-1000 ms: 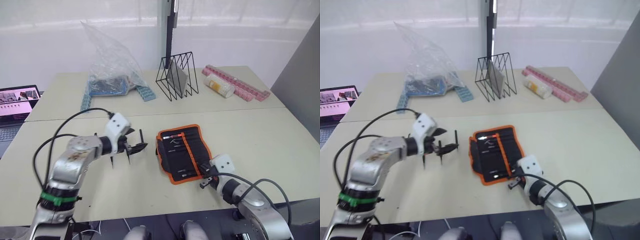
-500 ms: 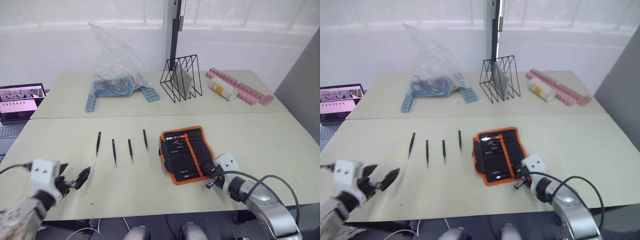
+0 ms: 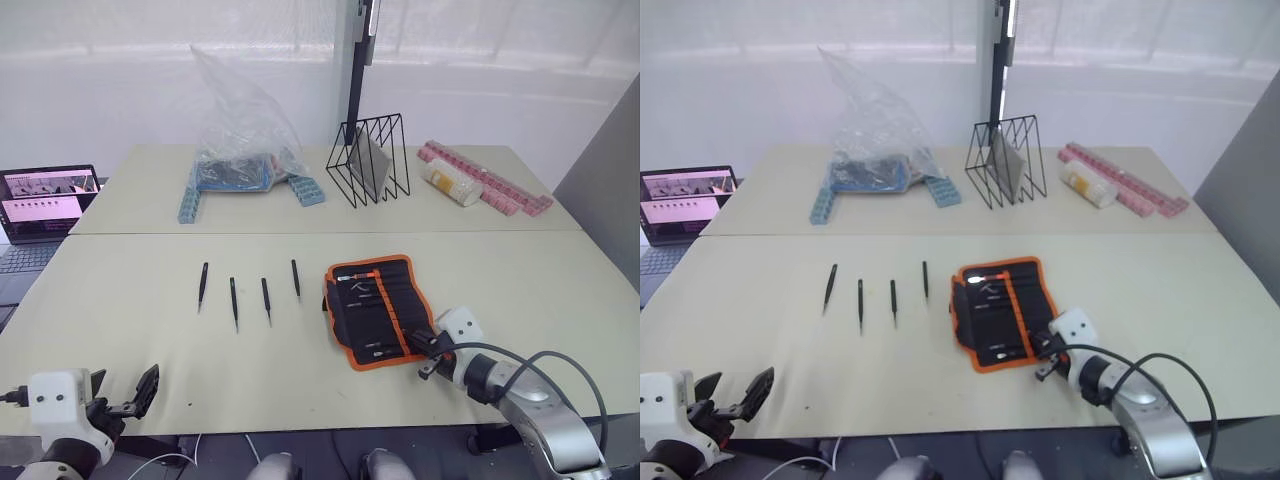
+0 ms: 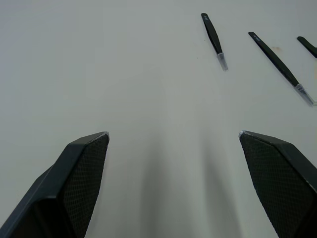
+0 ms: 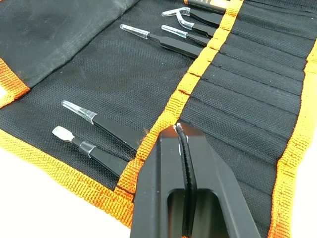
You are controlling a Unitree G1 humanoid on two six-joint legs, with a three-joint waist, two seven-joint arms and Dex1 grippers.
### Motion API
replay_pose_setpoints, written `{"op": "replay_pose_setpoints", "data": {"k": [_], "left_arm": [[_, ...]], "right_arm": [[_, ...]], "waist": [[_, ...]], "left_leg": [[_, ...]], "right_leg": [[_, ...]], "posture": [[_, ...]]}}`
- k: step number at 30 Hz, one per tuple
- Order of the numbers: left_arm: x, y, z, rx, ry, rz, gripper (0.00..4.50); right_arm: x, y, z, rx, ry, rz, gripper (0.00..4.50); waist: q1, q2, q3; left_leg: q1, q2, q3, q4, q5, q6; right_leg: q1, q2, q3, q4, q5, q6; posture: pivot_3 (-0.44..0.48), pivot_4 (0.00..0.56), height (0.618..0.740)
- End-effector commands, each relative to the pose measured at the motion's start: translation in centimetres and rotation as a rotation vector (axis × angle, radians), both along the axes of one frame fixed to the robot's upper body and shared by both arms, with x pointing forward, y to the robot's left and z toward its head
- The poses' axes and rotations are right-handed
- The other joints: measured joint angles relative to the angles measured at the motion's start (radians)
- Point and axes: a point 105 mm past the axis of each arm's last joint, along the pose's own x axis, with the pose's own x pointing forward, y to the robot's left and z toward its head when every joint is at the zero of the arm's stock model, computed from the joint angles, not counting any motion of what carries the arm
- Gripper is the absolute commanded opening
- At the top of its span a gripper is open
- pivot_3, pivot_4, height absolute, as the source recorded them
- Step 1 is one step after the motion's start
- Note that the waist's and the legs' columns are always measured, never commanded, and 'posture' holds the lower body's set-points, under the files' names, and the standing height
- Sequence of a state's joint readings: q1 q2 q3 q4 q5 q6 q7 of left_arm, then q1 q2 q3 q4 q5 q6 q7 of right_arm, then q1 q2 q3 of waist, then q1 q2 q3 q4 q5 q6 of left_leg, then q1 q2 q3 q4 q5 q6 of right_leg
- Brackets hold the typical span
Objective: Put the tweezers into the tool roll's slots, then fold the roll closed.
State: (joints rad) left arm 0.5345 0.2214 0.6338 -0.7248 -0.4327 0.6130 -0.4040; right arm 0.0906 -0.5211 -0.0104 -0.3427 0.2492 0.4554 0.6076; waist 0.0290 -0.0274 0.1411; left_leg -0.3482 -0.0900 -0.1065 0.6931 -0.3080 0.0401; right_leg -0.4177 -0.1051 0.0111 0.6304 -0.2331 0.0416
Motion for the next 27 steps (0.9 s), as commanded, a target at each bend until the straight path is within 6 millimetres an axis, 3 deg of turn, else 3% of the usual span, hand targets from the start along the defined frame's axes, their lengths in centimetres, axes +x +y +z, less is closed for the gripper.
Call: {"op": "replay_pose_setpoints", "data": {"k": [1, 6, 11, 20, 27], "left_arm": [[1.1, 0.0, 0.2, 0.029, -0.005, -0.006, 4.47], [5.5, -1.0, 0.1, 0.067, 0.015, -0.014, 4.47], [8.6, -1.9, -0.5, 0.085, 0.050, -0.005, 4.47], [12.8, -3.1, -3.0, 0.076, 0.117, 0.006, 4.47], [15.2, -4.1, -3.7, 0.049, 0.120, -0.017, 4.47]], "right_arm": [[-0.4, -0.6, -1.4, -0.019, 0.063, -0.023, 0.00], [-0.4, -0.5, -1.2, -0.014, 0.053, -0.034, 0.00], [-0.5, -0.2, -1.1, -0.007, 0.045, -0.044, 0.00], [-0.6, 0.1, -0.7, -0.004, 0.033, -0.056, 0.00], [-0.6, 0.2, -0.6, -0.001, 0.029, -0.064, 0.00]], "waist": [[0.000, 0.000, 0.000], [0.002, 0.000, -0.001], [0.001, 0.001, -0.001], [0.007, 0.005, -0.004], [0.017, 0.008, -0.006]], "left_leg": [[0.000, 0.000, 0.000, 0.000, 0.000, 0.000], [0.000, 0.000, 0.000, 0.000, 0.000, 0.000], [0.000, 0.000, 0.000, -0.001, 0.001, -0.001], [-0.001, 0.000, 0.000, -0.003, 0.002, -0.004], [0.002, 0.000, 0.000, -0.004, 0.003, -0.007]], "right_leg": [[0.000, 0.000, 0.000, 0.000, 0.000, 0.000], [-0.001, 0.001, 0.000, 0.000, 0.001, 0.000], [-0.002, 0.003, 0.001, 0.001, 0.002, -0.001], [-0.003, 0.002, 0.001, 0.001, 0.003, -0.002], [-0.001, 0.002, 0.001, 0.001, 0.004, -0.001]], "posture": [[0.000, 0.150, 0.724], [0.000, 0.150, 0.724], [0.000, 0.150, 0.724], [0.000, 0.150, 0.724], [0.000, 0.150, 0.724]]}}
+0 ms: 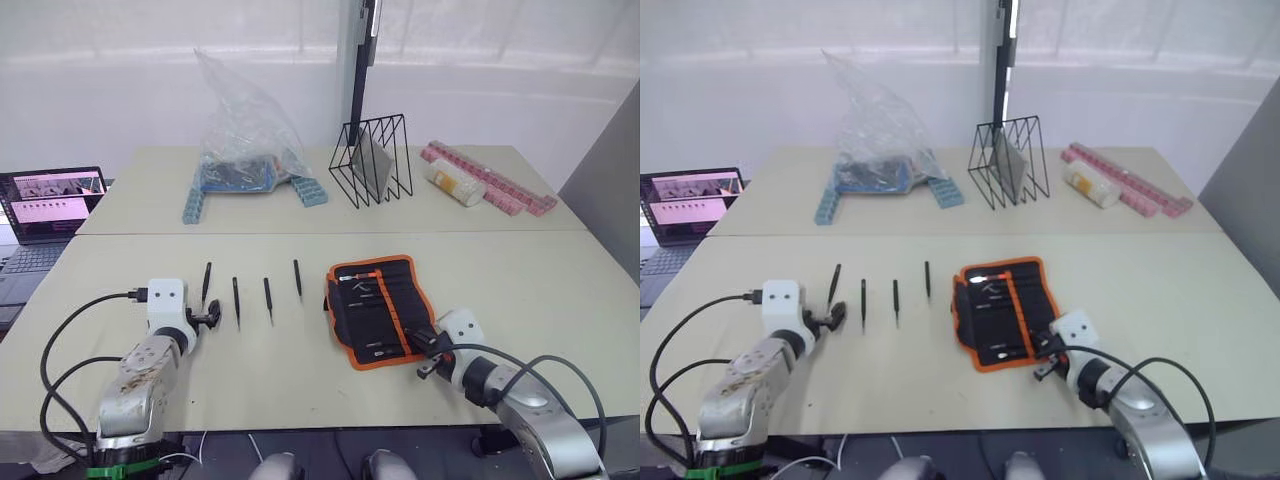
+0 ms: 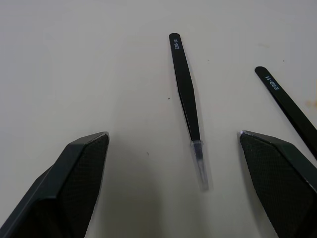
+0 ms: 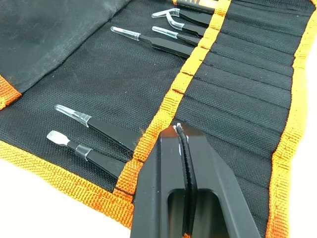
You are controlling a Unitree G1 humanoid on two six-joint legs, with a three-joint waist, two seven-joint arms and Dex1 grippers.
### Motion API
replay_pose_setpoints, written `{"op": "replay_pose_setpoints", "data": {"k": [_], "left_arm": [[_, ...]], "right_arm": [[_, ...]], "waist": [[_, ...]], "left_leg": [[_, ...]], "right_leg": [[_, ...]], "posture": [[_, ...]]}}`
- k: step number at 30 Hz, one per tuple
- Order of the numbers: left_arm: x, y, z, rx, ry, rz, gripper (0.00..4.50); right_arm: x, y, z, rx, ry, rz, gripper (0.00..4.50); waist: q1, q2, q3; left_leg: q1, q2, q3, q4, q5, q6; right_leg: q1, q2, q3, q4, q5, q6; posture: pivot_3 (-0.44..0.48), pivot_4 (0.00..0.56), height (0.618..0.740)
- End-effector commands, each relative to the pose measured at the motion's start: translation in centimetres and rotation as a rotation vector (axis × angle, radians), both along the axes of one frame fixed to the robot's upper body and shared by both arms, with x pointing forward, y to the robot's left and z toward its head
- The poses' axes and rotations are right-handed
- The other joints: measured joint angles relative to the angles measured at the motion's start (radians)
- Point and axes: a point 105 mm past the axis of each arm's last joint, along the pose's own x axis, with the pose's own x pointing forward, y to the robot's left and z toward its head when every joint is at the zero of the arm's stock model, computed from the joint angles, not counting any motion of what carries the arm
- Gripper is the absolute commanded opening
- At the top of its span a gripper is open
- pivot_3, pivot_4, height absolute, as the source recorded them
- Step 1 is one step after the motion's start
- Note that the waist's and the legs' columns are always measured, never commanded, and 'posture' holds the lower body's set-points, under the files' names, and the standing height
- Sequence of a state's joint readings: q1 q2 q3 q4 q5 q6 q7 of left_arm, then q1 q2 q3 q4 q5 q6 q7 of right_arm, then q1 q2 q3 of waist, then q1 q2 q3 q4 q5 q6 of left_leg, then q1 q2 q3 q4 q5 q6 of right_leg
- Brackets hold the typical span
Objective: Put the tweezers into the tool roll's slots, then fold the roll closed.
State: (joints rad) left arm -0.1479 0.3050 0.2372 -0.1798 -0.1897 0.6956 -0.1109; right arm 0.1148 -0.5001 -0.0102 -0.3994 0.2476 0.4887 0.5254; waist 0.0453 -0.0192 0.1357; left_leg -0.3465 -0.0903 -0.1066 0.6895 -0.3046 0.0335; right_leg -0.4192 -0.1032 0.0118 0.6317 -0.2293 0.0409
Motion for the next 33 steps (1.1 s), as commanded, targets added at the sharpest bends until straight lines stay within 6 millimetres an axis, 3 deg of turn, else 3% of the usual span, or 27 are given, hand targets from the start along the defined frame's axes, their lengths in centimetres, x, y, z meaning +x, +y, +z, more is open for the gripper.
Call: {"op": "replay_pose_setpoints", "data": {"k": [1, 3, 4, 17, 28, 33], "left_arm": [[0.4, -0.4, -1.7, -0.005, 0.057, -0.005, 4.47], [0.6, -0.6, -1.8, -0.011, 0.057, -0.013, 4.47], [0.7, -0.7, -1.8, -0.014, 0.053, -0.020, 4.21], [0.9, -1.5, -2.2, -0.037, 0.051, -0.040, 0.01], [1.0, -0.5, -0.8, -0.009, -0.012, -0.019, 0.01], [1.2, 0.3, 4.3, 0.113, -0.157, -0.117, 0.01]], "right_arm": [[-0.5, 0.2, -0.9, 0.000, 0.046, 0.002, 0.00], [-0.5, 0.2, -0.9, 0.001, 0.044, 0.001, 0.00], [-0.5, 0.2, -0.8, 0.002, 0.043, 0.000, 0.00], [-0.4, -0.1, -0.6, -0.002, 0.039, -0.009, 0.00], [-0.4, 0.1, -0.7, -0.003, 0.041, -0.002, 0.00], [-0.5, 0.2, -0.8, -0.003, 0.045, 0.001, 0.00]], "waist": [[0.000, 0.000, 0.000], [0.000, 0.001, 0.000], [0.000, 0.001, 0.000], [-0.001, 0.002, -0.001], [-0.003, 0.002, -0.001], [-0.008, -0.001, 0.001]], "left_leg": [[0.000, 0.000, 0.000, 0.000, 0.000, 0.000], [0.000, 0.000, 0.000, 0.000, 0.000, 0.000], [0.000, 0.000, 0.000, 0.000, 0.000, 0.000], [0.000, 0.000, 0.000, -0.001, 0.000, 0.000], [0.000, 0.000, 0.000, -0.002, 0.000, 0.000], [-0.005, 0.000, 0.000, -0.003, 0.003, -0.005]], "right_leg": [[0.000, 0.000, 0.000, 0.000, 0.000, 0.000], [0.000, 0.000, 0.000, 0.000, 0.000, 0.000], [0.000, 0.000, 0.000, 0.000, 0.000, 0.000], [0.000, -0.001, 0.001, -0.001, 0.000, 0.000], [0.000, -0.001, 0.001, -0.001, 0.000, 0.001], [-0.002, 0.001, 0.001, -0.001, 0.000, 0.000]], "posture": [[0.000, 0.150, 0.724], [0.000, 0.150, 0.724], [0.000, 0.150, 0.724], [0.000, 0.150, 0.724], [0.000, 0.150, 0.724], [0.000, 0.150, 0.724]]}}
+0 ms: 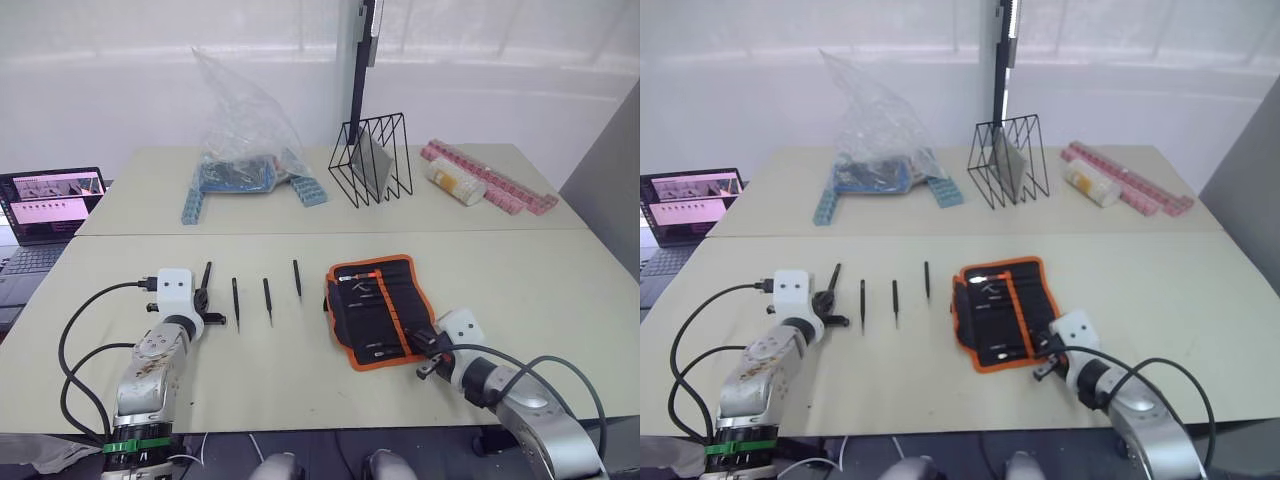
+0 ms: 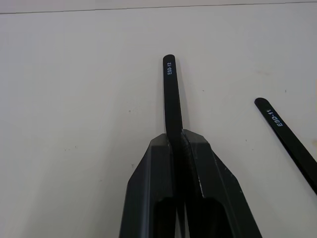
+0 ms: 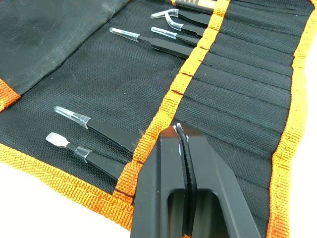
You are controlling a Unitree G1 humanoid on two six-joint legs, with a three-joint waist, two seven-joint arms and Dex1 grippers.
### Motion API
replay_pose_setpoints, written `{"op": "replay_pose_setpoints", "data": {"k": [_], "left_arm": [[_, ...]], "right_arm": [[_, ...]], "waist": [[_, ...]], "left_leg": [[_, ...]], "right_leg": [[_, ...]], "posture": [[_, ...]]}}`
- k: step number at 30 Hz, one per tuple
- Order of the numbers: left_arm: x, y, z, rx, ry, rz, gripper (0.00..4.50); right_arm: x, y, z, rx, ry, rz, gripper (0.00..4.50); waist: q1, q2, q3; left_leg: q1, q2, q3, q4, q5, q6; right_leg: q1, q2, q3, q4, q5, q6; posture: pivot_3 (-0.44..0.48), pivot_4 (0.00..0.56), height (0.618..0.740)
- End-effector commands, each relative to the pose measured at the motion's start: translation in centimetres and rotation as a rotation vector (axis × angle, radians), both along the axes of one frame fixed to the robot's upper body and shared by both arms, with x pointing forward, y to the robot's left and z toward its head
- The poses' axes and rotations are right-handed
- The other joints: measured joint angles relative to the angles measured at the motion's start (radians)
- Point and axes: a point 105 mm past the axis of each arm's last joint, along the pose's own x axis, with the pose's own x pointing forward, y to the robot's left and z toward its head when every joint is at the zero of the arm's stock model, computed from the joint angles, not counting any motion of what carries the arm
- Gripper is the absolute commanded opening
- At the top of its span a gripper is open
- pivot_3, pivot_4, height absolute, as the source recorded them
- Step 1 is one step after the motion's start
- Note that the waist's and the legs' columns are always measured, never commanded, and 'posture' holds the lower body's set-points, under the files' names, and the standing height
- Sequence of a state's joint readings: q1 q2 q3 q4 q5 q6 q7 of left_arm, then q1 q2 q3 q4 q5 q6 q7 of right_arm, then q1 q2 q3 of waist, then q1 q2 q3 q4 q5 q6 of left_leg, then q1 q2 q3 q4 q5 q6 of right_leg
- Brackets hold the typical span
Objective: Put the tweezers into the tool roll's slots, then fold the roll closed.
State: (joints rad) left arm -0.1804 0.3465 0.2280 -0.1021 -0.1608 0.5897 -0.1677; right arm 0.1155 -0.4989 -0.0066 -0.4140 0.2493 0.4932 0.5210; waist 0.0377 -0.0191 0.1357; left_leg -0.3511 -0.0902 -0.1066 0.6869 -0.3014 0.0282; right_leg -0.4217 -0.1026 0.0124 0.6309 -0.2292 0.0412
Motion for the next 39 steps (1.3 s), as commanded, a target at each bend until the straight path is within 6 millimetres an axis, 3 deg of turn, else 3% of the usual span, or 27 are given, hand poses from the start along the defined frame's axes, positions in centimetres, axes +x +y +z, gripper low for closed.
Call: {"op": "replay_pose_setpoints", "data": {"k": [1, 4, 8, 10, 12, 16, 19, 25, 32, 39], "left_arm": [[0.2, -0.4, 4.5, 0.075, -0.126, -0.106, 0.01], [0.4, -1.9, 7.2, 0.094, -0.186, -0.240, 0.01], [0.7, -7.0, 10.6, 0.102, -0.231, -0.556, 0.01], [0.7, -10.8, 11.6, 0.058, -0.215, -0.738, 0.01], [0.8, -14.0, 11.8, 0.049, -0.162, -0.879, 0.01], [0.8, -17.4, 11.5, 0.070, -0.095, -1.034, 0.01], [0.3, -20.3, 9.5, 0.140, 0.023, -1.155, 0.01], [0.1, -21.7, 7.1, 0.345, 0.168, -1.243, 0.01], [-0.4, -21.7, 6.7, 0.491, 0.243, -1.298, 0.01], [-1.1, -21.8, 6.1, 0.524, 0.287, -1.322, 0.01]], "right_arm": [[-0.5, 0.0, -1.0, -0.005, 0.053, -0.003, 0.00], [-0.5, 0.0, -1.1, -0.009, 0.055, 0.000, 0.00], [-0.5, 0.1, -1.2, -0.013, 0.056, 0.000, 0.00], [-0.6, 0.2, -1.2, -0.014, 0.055, 0.001, 0.00], [-0.6, 0.4, -1.2, -0.012, 0.054, 0.000, 0.00], [-0.6, 0.6, -1.2, -0.010, 0.051, -0.002, 0.00], [-0.7, 0.5, -1.1, -0.006, 0.043, -0.024, 0.00], [-1.2, 0.4, -1.3, -0.006, 0.044, -0.043, 0.00], [-1.7, 0.7, -1.2, 0.006, 0.044, -0.067, 0.00], [-1.9, 1.3, -0.9, 0.014, 0.040, -0.070, 0.00]], "waist": [[-0.001, -0.002, 0.001], [-0.001, -0.004, 0.002], [0.000, -0.004, 0.003], [-0.002, -0.004, 0.003], [-0.003, -0.004, 0.003], [-0.023, -0.004, 0.003], [-0.030, -0.004, 0.003], [-0.029, -0.004, 0.003], [-0.028, -0.004, 0.003], [-0.028, -0.004, 0.003]], "left_leg": [[-0.001, 0.000, 0.000, 0.000, 0.001, -0.002], [-0.002, 0.000, 0.000, 0.000, 0.001, -0.002], [-0.002, 0.000, 0.000, 0.000, 0.001, -0.001], [-0.002, 0.000, 0.000, 0.000, 0.001, -0.001], [-0.002, 0.000, 0.000, 0.000, 0.001, -0.001], [-0.002, 0.000, 0.000, -0.001, 0.001, -0.001], [-0.002, 0.001, 0.000, -0.004, 0.001, -0.001], [-0.002, 0.001, 0.000, -0.005, 0.001, -0.001], [-0.002, 0.001, 0.000, -0.005, 0.001, -0.001], [-0.002, 0.001, 0.000, -0.005, 0.001, 0.000]], "right_leg": [[-0.001, 0.001, 0.000, 0.000, 0.000, 0.000], [-0.002, 0.001, 0.000, -0.001, 0.000, -0.001], [-0.001, 0.000, -0.001, -0.002, 0.000, -0.001], [-0.001, 0.000, -0.001, -0.002, 0.000, 0.000], [-0.001, 0.001, -0.001, -0.002, 0.000, 0.000], [-0.001, 0.003, 0.000, -0.001, 0.000, 0.000], [-0.002, 0.004, 0.002, -0.002, 0.000, -0.001], [-0.003, 0.004, 0.002, -0.002, 0.000, -0.001], [-0.003, 0.004, 0.002, -0.002, 0.000, -0.001], [-0.003, 0.004, 0.002, -0.002, 0.000, -0.001]], "posture": [[0.000, 0.150, 0.724], [0.000, 0.150, 0.724], [0.000, 0.150, 0.724], [0.000, 0.150, 0.724], [0.000, 0.150, 0.724], [0.000, 0.150, 0.724], [0.000, 0.150, 0.724], [0.000, 0.150, 0.724], [0.000, 0.150, 0.724], [0.000, 0.150, 0.724]]}}
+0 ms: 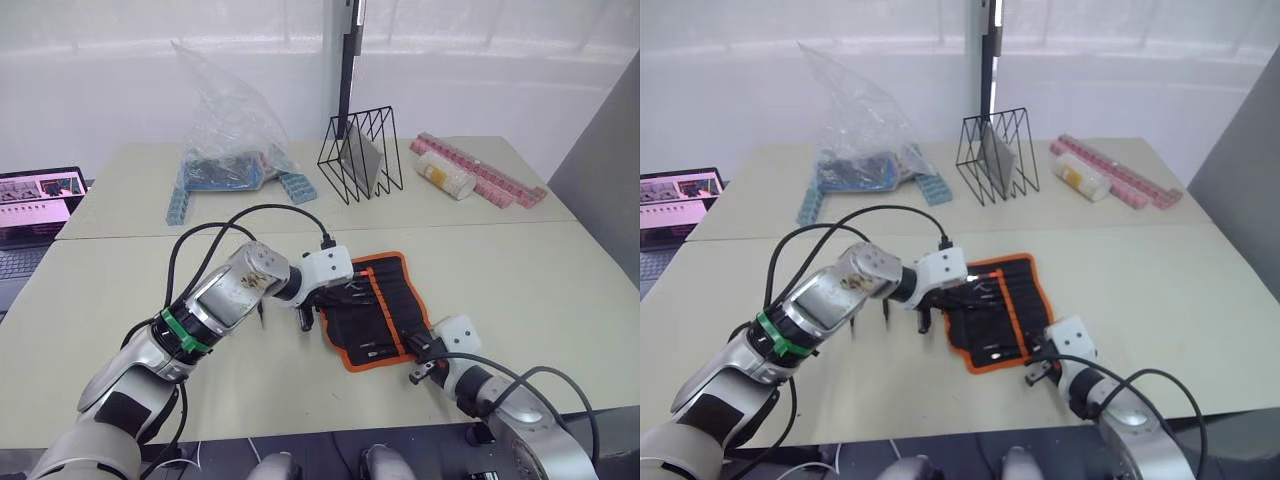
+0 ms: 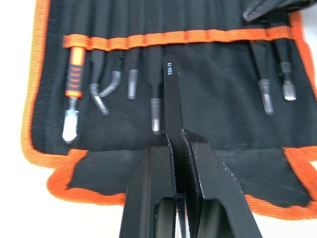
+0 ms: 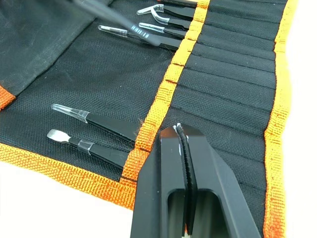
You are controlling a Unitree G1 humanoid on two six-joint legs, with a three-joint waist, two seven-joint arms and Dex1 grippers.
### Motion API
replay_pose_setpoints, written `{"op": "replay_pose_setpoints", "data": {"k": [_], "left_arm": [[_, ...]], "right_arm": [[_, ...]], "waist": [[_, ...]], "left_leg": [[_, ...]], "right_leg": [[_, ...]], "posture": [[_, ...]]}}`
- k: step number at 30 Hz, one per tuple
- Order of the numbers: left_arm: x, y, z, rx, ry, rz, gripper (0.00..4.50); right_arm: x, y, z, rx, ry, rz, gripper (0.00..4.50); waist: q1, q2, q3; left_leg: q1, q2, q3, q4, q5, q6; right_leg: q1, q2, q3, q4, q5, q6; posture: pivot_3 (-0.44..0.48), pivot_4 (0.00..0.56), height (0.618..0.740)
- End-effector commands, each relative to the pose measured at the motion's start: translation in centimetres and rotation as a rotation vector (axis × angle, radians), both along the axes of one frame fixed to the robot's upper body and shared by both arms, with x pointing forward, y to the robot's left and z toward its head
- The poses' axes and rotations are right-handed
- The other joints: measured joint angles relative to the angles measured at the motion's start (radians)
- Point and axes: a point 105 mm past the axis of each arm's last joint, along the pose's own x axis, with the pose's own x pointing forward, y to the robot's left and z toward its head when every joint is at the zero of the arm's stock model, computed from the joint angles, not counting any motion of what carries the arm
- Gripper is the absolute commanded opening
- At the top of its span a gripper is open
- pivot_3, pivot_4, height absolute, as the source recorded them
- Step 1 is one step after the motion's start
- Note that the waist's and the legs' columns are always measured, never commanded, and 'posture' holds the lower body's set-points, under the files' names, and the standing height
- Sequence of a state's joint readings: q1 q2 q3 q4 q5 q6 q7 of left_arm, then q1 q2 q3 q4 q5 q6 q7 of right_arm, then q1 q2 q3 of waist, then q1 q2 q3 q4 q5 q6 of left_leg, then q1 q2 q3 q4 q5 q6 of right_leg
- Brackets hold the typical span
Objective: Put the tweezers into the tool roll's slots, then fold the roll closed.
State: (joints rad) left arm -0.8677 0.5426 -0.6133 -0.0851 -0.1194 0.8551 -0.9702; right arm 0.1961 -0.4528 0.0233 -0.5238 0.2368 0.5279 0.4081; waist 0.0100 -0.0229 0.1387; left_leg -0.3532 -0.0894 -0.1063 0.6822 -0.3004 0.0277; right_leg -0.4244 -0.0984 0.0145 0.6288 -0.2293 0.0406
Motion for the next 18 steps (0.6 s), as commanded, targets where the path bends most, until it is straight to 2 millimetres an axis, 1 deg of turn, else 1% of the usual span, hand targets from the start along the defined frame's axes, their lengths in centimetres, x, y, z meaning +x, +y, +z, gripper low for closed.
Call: {"op": "replay_pose_setpoints", "data": {"k": [1, 8, 18], "left_arm": [[-0.1, -0.6, 1.0, 0.010, -0.049, -0.031, 0.01], [0.7, -1.1, 0.3, 0.042, -0.076, -0.027, 0.01], [0.6, -2.3, -0.2, 0.035, -0.076, -0.056, 0.01]], "right_arm": [[-0.6, 0.4, -0.7, 0.002, 0.045, 0.002, 0.00], [-0.8, 1.3, -0.8, 0.014, 0.051, 0.004, 0.00], [-0.9, 1.7, -1.0, 0.014, 0.063, 0.005, 0.00]], "waist": [[0.000, 0.000, 0.000], [0.000, 0.000, 0.000], [-0.001, 0.000, 0.000]], "left_leg": [[0.000, 0.000, 0.000, 0.000, 0.000, 0.000], [0.000, 0.000, 0.000, 0.000, 0.000, 0.000], [0.000, 0.000, 0.000, 0.001, 0.000, 0.000]], "right_leg": [[0.000, 0.000, 0.000, 0.000, 0.000, 0.000], [0.000, 0.000, 0.000, 0.000, 0.000, 0.000], [0.000, 0.001, 0.000, 0.001, 0.000, 0.000]], "posture": [[0.000, 0.150, 0.724], [0.000, 0.150, 0.724], [0.000, 0.150, 0.724]]}}
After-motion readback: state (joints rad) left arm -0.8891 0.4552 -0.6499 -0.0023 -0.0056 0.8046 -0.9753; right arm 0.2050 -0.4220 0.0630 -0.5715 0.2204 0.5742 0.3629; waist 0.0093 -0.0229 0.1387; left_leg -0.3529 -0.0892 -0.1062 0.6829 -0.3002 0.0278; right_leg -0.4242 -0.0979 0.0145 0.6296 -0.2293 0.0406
